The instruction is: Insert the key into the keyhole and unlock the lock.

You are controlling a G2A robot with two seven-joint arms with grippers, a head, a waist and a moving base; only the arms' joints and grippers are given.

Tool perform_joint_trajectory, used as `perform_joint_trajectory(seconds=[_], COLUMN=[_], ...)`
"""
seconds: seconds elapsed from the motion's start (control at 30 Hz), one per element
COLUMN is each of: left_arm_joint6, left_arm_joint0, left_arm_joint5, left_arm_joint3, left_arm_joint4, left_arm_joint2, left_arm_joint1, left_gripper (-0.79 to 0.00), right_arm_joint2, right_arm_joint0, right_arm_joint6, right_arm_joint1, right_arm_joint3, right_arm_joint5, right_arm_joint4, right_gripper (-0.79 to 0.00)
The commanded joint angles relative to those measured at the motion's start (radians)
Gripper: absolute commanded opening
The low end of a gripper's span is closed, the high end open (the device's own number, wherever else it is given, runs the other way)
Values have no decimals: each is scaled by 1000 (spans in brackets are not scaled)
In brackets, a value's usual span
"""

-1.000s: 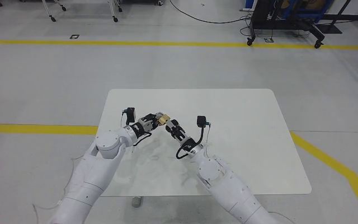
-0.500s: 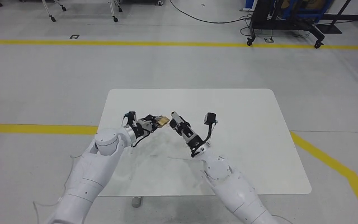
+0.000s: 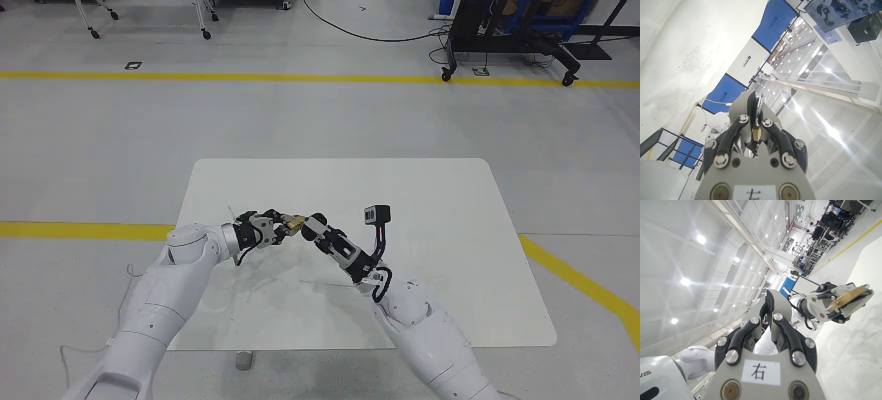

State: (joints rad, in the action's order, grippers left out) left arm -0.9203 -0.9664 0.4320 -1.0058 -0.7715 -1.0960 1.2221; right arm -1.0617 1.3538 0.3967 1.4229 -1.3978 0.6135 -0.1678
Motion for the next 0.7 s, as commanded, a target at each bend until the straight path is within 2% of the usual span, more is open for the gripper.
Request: perform_joint_trajectory(seconds=[0.0,0.27,0.53,0.57,0.63,0.67], left_arm_joint6=[-13,-42,-21,-13,8,15], left_arm_joint0=[3,12,15,13,7,1], left_arm_joint5=[-3,-2,-39,-51,-87,-103], left_arm_joint3=[6,26,27,23,10,3], left_arm_joint4=[3,-19,-11,-10,-2,-1], left_arm_joint2=[4,9,3,0,-8,-12], left_arm_joint1=[0,3,2,2,1,0], left_gripper=[-785,-785,-785,-785,-785,-785], right_arm_joint2=[8,61,47,40,26,16], right_arm_joint0=[-14,-82,-70,-63,-44,-35], right_arm_joint6=[-16,-136,-131,-125,-103,-79], right_arm_joint1=[2,23,21,19,14,11], right_arm_joint3=[25,136,103,91,60,43], right_arm_joint5=[-20,-117,-60,-52,-39,-37], right_arm_joint4=[18,109,91,88,52,17], right_gripper=[-785,-785,-785,-748,-209,0])
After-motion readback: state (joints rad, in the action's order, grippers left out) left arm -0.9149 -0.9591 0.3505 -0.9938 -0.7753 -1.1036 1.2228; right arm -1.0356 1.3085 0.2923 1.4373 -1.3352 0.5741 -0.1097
